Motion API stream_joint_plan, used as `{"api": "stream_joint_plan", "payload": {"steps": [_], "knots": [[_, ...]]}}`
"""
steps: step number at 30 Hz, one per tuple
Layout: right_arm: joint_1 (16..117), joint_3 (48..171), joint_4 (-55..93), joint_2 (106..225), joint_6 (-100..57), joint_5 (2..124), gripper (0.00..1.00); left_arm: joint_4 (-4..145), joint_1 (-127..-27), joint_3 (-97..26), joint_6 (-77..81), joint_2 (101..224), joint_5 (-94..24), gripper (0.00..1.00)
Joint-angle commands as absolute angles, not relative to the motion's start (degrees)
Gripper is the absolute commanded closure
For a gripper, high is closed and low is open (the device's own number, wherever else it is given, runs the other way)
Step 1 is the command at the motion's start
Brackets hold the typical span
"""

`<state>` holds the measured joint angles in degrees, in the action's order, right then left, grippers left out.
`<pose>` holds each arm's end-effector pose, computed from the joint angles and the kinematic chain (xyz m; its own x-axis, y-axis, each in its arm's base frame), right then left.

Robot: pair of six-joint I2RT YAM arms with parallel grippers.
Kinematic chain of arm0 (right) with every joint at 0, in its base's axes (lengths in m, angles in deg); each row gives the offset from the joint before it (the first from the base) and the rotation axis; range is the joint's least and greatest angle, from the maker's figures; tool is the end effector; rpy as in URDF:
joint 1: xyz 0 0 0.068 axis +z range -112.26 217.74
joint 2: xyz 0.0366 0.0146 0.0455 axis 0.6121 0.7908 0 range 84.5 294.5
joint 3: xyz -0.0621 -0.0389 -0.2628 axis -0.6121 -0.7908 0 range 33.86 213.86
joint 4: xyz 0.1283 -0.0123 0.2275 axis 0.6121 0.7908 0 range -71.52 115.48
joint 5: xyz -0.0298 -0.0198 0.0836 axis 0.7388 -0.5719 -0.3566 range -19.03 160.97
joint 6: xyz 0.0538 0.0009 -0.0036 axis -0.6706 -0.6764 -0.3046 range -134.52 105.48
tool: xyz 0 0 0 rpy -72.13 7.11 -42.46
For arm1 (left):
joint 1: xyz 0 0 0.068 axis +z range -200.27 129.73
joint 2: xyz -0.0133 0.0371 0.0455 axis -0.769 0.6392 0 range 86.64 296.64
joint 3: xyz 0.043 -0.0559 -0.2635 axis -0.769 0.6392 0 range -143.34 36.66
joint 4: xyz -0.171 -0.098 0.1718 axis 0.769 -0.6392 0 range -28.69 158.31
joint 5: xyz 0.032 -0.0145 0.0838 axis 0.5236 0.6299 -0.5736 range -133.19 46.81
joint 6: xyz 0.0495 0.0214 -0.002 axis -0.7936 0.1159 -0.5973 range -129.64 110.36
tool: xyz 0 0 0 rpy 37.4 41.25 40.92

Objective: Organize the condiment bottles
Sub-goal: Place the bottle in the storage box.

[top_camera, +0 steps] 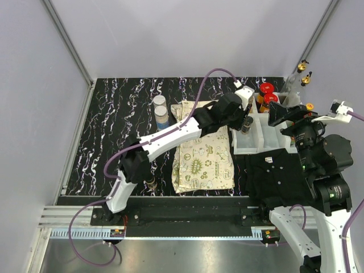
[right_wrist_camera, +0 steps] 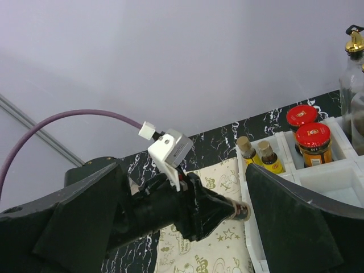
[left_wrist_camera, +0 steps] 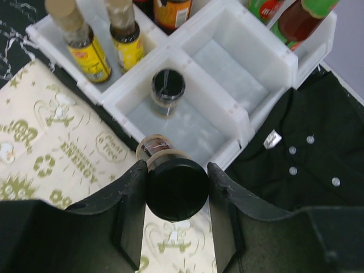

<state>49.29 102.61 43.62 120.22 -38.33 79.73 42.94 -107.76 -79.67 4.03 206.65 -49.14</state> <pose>0.0858 0.0121 0.4665 0.1028 0.4282 -0.8978 -0.1002 0.9024 0.4190 0.2697 -0.4163 0.3330 -0.4402 0.2534 -0.8614 0.7060 0.6904 -0.1577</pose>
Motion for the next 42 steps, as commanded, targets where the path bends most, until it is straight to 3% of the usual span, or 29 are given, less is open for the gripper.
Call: {"api": "stream_joint_plan", "payload": {"steps": [1,25,40,42], "knots": [[49.1,101.6,42.7,119.5,-38.3,80.9,0.0,49.8,-108.0,-87.1,2.4,210.1,-46.6,1.0],[49.1,99.8,42.6,119.3,-38.2,81.4,0.0,51.7,-107.9,-90.8,1.2,222.3,-53.3,0.97],[49.1,98.7,42.5,119.0,-38.0,81.9,0.0,52.0,-105.2,-90.8,6.8,225.3,-50.4,0.75],[49.1,98.6,42.5,119.0,-38.0,81.9,0.0,52.1,-104.9,-90.8,7.0,225.4,-50.2,0.66]]}}
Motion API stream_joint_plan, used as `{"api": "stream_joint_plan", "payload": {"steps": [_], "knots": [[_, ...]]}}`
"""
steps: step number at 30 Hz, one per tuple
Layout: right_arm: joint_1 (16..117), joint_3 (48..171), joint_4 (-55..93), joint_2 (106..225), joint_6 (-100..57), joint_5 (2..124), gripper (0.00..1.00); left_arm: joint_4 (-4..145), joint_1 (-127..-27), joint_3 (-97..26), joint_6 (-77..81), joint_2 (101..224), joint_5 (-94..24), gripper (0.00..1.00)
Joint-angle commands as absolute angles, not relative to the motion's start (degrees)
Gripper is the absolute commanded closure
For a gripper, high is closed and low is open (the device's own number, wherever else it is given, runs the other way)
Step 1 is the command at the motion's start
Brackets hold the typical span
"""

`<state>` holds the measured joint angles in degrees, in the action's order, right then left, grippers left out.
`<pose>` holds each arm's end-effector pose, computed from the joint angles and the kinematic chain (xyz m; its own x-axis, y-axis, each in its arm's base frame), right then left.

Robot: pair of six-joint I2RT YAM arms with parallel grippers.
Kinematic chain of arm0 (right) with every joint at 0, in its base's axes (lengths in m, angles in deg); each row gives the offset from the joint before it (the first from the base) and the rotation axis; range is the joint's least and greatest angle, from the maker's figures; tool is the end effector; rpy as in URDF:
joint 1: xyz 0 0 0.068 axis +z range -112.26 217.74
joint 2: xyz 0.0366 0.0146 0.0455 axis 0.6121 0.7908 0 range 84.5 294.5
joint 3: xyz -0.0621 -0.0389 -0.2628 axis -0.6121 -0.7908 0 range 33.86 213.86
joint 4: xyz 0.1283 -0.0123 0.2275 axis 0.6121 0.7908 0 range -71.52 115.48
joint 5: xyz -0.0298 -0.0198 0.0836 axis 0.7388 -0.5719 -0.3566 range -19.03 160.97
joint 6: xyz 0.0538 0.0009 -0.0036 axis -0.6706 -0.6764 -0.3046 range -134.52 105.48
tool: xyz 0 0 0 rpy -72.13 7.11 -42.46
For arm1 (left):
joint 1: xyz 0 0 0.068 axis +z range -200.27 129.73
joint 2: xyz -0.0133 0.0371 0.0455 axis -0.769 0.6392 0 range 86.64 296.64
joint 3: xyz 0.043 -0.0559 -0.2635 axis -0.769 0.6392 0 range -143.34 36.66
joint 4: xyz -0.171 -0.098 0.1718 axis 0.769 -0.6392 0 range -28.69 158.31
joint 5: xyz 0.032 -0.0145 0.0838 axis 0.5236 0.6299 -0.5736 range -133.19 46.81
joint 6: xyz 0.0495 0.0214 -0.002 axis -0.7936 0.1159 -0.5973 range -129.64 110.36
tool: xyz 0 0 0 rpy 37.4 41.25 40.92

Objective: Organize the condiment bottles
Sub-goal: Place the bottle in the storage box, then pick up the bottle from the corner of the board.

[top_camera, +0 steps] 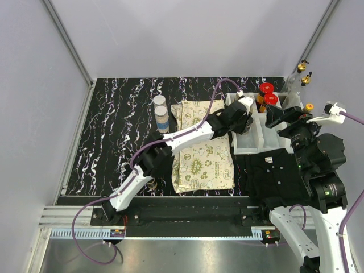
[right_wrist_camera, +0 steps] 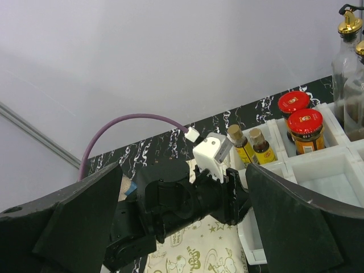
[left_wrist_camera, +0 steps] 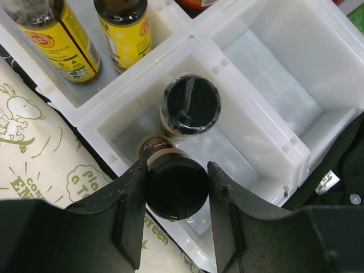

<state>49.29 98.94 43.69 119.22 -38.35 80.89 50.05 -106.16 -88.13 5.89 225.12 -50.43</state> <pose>0.0921 0.0126 0.4492 0.0686 0.4202 -0.9048 -0.0622 0.9070 0.4165 0.3193 -0.4633 0.2309 -0.4897 0.2494 -0.8355 0.6542 0.7386 -0.1629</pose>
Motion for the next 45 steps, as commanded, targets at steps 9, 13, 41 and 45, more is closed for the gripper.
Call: {"api": "stream_joint_plan", "payload": {"steps": [9,13,41,45], "knots": [[49.1,98.5,42.4,119.0,-37.9,81.9,0.0,52.6,-104.0,-91.7,7.5,226.2,-49.8,0.37],[49.1,98.3,42.2,119.0,-37.9,81.8,0.0,52.6,-103.8,-92.1,7.5,226.6,-49.7,0.31],[49.1,99.2,43.0,127.0,-36.8,74.5,0.01,51.4,-100.2,-51.8,9.9,185.4,-60.8,0.01],[49.2,100.2,43.0,131.7,-38.1,65.0,0.01,49.1,-97.7,-42.2,13.3,177.7,-64.2,0.01]]}}
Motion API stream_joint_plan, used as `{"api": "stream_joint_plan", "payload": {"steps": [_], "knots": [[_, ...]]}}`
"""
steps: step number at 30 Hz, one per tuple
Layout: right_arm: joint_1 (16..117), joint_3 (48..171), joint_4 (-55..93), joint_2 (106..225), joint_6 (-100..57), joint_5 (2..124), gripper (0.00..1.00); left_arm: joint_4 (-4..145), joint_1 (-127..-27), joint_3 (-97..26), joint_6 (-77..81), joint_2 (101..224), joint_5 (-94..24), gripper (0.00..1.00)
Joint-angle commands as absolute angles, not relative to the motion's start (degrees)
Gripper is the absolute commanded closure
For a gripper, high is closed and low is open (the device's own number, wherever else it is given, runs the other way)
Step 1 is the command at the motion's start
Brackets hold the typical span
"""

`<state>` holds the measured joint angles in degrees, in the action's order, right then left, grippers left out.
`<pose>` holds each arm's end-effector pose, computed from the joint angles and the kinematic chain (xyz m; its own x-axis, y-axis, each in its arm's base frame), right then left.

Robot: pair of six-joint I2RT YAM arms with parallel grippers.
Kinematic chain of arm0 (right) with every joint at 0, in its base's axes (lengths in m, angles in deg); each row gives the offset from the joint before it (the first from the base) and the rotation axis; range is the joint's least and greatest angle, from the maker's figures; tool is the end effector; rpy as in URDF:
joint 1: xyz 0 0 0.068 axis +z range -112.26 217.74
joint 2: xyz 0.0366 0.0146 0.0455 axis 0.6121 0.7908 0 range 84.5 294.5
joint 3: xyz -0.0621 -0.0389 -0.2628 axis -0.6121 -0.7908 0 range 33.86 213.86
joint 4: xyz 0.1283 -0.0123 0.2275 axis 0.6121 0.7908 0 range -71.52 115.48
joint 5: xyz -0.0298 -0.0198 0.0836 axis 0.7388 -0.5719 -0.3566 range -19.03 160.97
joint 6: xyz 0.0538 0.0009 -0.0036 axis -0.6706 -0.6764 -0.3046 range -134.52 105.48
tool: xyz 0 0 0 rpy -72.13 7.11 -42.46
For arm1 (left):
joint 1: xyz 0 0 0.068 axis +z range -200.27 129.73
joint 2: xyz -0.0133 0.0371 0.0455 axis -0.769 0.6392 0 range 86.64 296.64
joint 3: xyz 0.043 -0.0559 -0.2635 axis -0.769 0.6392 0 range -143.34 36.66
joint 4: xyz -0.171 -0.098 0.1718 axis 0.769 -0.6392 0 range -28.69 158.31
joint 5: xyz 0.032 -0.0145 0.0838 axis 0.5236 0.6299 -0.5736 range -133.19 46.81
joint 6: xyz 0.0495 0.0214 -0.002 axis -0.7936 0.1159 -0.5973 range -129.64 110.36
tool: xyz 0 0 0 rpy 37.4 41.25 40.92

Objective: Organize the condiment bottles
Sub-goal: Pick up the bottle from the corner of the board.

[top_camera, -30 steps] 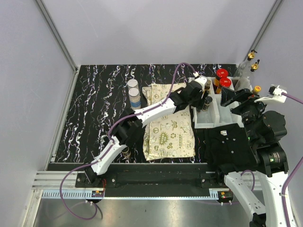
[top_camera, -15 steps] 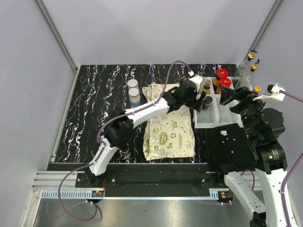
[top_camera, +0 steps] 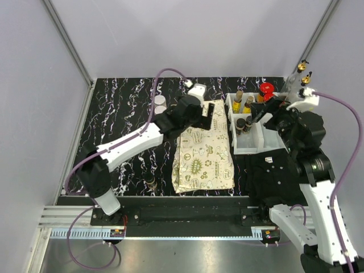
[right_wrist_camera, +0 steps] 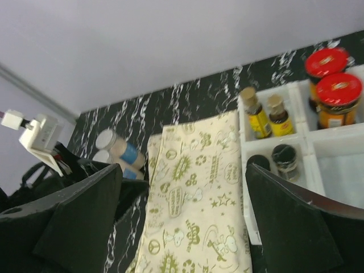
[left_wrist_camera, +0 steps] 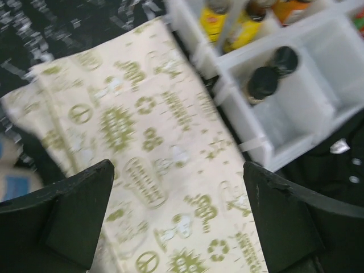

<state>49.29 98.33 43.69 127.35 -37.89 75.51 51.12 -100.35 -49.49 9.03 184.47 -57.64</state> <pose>0.1391 0.0256 0.4322 -0.1048 0.3822 -0.9181 -0.0879 0.9160 0.3913 0.2655 -0.3033 0.3317 -0.4863 0.0982 -0.8683 0.4716 0.8660 -0.1662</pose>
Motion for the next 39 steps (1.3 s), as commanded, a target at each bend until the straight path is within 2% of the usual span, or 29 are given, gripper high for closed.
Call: {"api": "stream_joint_plan", "payload": {"steps": [1,5,8,9,13,18,23,29,39], "knots": [[49.3,100.3,42.8,132.6,-38.3,62.5,0.01,49.1,-97.5,-40.4,13.6,174.1,-65.8,0.01],[51.3,100.0,40.6,136.3,-37.7,56.8,0.0,47.1,-96.2,-33.2,16.3,166.2,-73.1,0.01],[60.0,100.7,39.9,139.4,-34.5,56.8,0.0,42.5,-94.3,-29.5,18.9,161.6,-78.1,0.01],[66.2,101.0,40.0,140.5,-32.3,57.7,0.0,41.2,-93.8,-29.2,20.1,160.7,-78.9,0.01],[76.6,102.6,40.2,147.4,-28.8,57.6,0.0,35.9,-91.5,-26.5,22.4,154.3,-84.5,0.01],[87.3,102.9,40.0,156.8,-23.0,58.9,0.0,29.0,-90.5,-23.5,31.5,146.2,-92.8,0.01],[97.8,104.5,38.8,165.9,-19.7,61.5,0.0,25.6,-84.8,-20.6,36.4,139.8,-93.4,0.01],[104.7,106.4,33.2,174.2,-18.3,61.7,0.0,23.7,-81.8,-17.9,38.3,133.2,-93.7,0.01],[108.5,113.0,28.9,185.7,-17.9,65.3,0.0,21.5,-81.7,-17.9,33.7,128.1,-91.6,0.01]]}}
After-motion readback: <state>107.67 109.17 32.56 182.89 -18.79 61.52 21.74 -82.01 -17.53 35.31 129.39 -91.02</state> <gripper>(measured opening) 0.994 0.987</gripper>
